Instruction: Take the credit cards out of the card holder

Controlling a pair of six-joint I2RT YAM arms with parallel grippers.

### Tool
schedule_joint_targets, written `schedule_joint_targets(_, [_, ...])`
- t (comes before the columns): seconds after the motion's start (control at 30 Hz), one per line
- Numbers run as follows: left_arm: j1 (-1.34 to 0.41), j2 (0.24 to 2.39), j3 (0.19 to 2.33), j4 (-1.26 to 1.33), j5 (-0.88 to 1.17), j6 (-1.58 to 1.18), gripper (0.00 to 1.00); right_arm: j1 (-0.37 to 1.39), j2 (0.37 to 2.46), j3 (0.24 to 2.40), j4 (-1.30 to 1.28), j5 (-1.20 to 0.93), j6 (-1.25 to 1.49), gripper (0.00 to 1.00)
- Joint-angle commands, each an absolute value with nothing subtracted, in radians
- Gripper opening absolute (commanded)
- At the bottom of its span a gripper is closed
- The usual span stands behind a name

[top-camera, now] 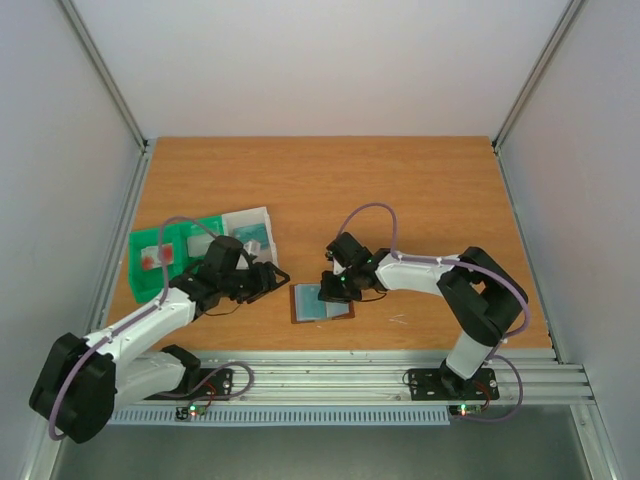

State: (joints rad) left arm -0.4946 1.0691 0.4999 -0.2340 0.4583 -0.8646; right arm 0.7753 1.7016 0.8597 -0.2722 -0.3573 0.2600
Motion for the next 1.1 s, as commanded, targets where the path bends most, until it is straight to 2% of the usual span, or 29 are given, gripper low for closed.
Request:
schedule_joint_targets(0.0, [-0.506,1.086,0.486,-0.143,0.438,-0.892,0.61,0.758,1.712,0.844,-0.235,-0.357,0.253,0.13])
schedule_joint_targets(0.37, [-0.509,1.100,0.468,-0.095,0.422,-0.927,0.47,0.751,1.733,0.810,-0.168,-0.426,0.284,0.08])
schedule_joint_targets(0.83, [-0.532,1.156,0.418,0.024,0.406,-0.982,0.46,0.742,1.779,0.764,-0.018,-0.543,0.389,0.07])
schedule_joint_targets(1.07, [-0.544,1.209,0.411,0.079,0.420,-0.991,0.37,0.742,1.753,0.769,-0.049,-0.544,0.392,0.08])
